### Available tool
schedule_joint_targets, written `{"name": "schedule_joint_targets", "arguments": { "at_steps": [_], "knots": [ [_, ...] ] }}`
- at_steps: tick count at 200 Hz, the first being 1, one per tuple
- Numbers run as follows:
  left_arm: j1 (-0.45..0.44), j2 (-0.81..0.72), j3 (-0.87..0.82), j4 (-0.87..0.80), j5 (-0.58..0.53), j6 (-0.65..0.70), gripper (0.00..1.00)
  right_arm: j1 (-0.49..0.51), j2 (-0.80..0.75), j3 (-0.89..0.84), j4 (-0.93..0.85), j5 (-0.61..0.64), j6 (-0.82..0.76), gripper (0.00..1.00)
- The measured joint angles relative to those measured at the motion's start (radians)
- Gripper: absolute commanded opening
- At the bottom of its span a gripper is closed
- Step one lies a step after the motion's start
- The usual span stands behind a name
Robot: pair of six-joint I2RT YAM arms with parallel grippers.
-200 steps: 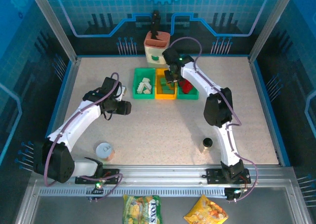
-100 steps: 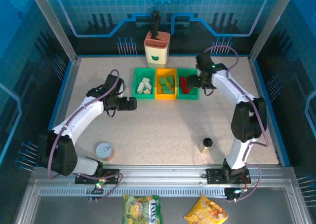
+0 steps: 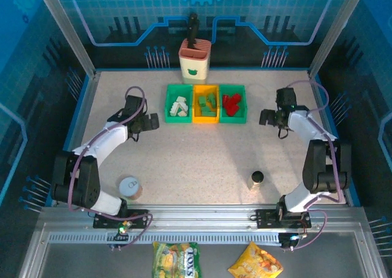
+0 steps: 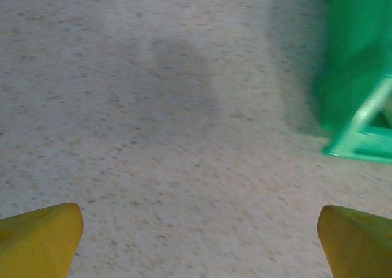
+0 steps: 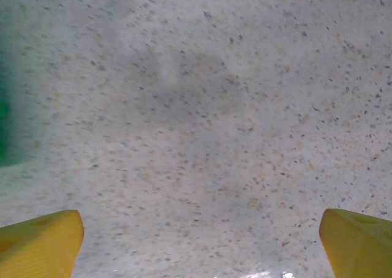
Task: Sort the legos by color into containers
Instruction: Reset both arms
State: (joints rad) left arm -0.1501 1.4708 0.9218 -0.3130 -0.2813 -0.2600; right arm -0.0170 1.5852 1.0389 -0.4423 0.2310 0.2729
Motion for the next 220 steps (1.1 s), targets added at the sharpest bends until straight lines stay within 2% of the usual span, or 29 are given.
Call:
{"name": "schedule_joint_targets", "arguments": {
  "at_steps": [37,83,102,136,149,174,220],
  "knots": [
    [0.016,-0.002,-0.13,0.256,-0.081,0.109,0.99,-0.01,-0.083,-0.247,0.321,-0.011,-0.1,1.0],
    [0.02,0.035,-0.307,0.651,-0.088,0.242,0.99,-0.01,-0.111,-0.496,0.758,-0.084,-0.145,1.0],
    [0.037,0.058,-0.367,0.787,-0.066,0.262,0.99,0.001,-0.114,-0.561,0.91,-0.109,-0.162,1.0],
    [0.111,0.061,-0.501,1.019,0.045,0.261,0.99,0.067,-0.083,-0.632,1.16,-0.113,-0.222,1.0],
    [0.129,0.068,-0.544,1.098,0.081,0.26,0.99,0.088,-0.064,-0.642,1.201,-0.111,-0.239,1.0],
    [0.132,0.072,-0.554,1.14,0.149,0.262,0.99,0.096,-0.054,-0.645,1.242,-0.106,-0.256,1.0],
    [0.132,0.072,-0.55,1.183,0.187,0.262,0.99,0.095,-0.054,-0.645,1.275,-0.109,-0.26,1.0]
  ]
}}
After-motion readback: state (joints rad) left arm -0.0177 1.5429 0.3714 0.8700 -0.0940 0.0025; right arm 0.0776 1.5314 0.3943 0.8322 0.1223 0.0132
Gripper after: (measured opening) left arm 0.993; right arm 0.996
